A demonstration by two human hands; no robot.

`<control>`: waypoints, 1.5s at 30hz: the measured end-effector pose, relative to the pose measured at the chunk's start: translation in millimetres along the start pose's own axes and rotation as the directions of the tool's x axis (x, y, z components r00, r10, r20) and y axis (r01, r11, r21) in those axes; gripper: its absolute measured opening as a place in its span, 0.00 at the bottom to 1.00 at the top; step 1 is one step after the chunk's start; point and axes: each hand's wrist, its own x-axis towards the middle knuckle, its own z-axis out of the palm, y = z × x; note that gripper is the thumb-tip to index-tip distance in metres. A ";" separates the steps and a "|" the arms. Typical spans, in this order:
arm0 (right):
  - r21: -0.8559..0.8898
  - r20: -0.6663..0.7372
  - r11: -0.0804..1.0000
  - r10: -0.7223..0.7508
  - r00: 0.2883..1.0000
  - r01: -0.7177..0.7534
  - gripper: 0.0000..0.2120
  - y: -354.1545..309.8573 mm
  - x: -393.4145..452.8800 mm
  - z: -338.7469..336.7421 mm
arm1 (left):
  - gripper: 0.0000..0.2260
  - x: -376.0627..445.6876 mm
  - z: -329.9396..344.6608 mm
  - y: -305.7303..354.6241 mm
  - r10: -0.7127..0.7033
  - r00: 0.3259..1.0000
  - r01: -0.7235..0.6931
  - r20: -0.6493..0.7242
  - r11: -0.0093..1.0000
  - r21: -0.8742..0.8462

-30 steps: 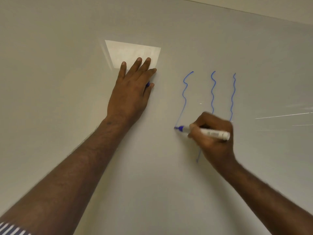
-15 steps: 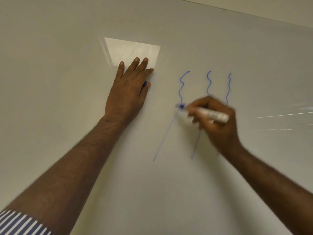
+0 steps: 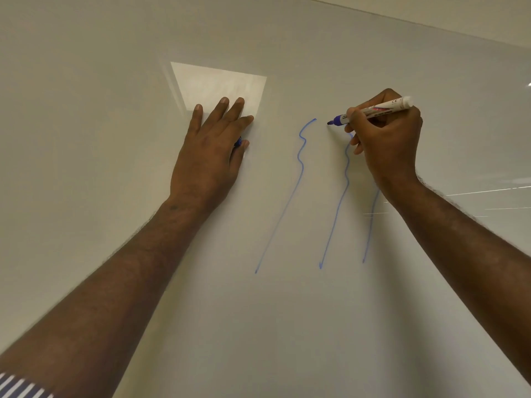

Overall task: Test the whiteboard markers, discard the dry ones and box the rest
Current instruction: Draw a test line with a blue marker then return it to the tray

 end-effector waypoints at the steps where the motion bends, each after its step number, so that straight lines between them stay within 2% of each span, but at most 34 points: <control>1: -0.002 -0.010 1.000 -0.002 1.000 0.002 0.11 0.6 -0.5 1.5 | 0.18 -0.3 0.2 -0.2 0.000 1.000 0.000 0.000 1.000 0.001; 8: -0.030 0.003 0.996 -0.080 0.997 0.080 0.06 7.6 -23.5 8.7 | 0.18 -1.0 0.9 -0.1 0.000 1.000 0.000 -0.006 1.000 -0.003; 12: 0.020 -0.048 0.999 -0.049 0.998 0.050 0.05 9.2 -34.5 8.0 | 0.19 -1.8 1.2 0.0 -0.006 1.000 0.006 -0.003 1.000 -0.002; 16: 0.019 -0.016 0.998 -0.065 0.998 0.066 0.05 10.8 -54.5 9.7 | 0.19 -2.1 0.8 -0.3 -0.006 1.000 0.006 -0.002 1.000 -0.002; 20: 0.078 -0.050 0.997 -0.024 0.998 0.028 0.04 10.6 -70.6 6.0 | 0.19 -2.7 2.6 -0.9 -0.007 1.000 0.007 -0.003 1.000 0.004; 29: 0.111 -0.017 0.994 0.011 1.000 -0.009 0.05 12.3 -102.2 1.3 | 0.19 -3.3 2.9 -1.1 0.000 1.000 0.000 -0.010 1.000 0.009; 35: 0.093 0.064 0.995 0.034 0.997 -0.040 0.06 12.8 -134.3 -5.9 | 0.19 -5.6 2.1 -0.8 -0.002 1.000 0.002 0.002 1.000 0.015; 41: 0.062 0.235 0.996 0.043 0.971 -0.059 0.07 3.6 -176.7 -8.1 | 0.19 -12.2 0.4 4.2 -0.024 1.000 0.024 0.016 1.000 -0.014; 45: 0.053 0.292 0.995 0.071 0.954 -0.090 0.06 2.4 -190.5 -9.5 | 0.18 -22.8 -4.1 9.3 -0.056 0.998 0.055 -0.005 0.991 -0.125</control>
